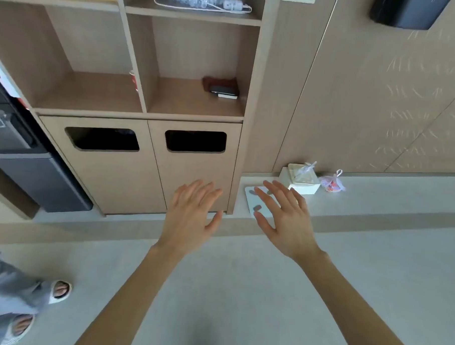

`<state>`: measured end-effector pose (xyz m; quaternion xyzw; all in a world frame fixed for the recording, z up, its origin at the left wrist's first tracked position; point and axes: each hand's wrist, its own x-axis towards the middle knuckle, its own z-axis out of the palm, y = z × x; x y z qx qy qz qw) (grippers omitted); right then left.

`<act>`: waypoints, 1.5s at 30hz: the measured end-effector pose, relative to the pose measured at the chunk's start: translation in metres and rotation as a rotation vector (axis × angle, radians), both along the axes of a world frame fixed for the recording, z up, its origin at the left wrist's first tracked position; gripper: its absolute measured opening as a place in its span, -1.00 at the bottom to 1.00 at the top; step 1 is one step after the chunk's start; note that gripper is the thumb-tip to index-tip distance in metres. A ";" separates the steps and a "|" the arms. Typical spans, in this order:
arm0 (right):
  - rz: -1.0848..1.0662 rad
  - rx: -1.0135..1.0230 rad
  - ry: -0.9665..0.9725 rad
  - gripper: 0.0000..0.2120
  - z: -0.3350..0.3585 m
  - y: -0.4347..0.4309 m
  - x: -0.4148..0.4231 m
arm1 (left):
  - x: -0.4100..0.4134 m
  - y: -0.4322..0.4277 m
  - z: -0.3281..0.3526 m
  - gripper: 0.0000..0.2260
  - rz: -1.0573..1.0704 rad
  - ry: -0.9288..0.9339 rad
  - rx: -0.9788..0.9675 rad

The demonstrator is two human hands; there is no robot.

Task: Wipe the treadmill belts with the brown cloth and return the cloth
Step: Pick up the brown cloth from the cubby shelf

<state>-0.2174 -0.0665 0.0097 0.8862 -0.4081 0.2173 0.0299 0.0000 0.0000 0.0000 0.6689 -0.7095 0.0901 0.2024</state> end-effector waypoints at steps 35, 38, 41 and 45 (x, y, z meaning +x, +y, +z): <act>-0.050 0.108 -0.004 -0.51 -0.004 -0.289 0.184 | 0.189 -0.296 -0.008 -0.59 0.014 0.005 0.016; -0.051 0.095 -0.016 -0.52 -0.003 -0.332 0.187 | 0.191 -0.334 -0.008 -0.60 0.020 0.004 0.030; -0.015 0.074 -0.007 -0.53 0.000 -0.376 0.194 | 0.198 -0.374 -0.006 -0.58 0.051 0.007 0.089; 0.041 0.041 -0.014 -0.62 -0.002 -0.428 0.206 | 0.209 -0.417 -0.012 -0.56 0.103 0.048 0.110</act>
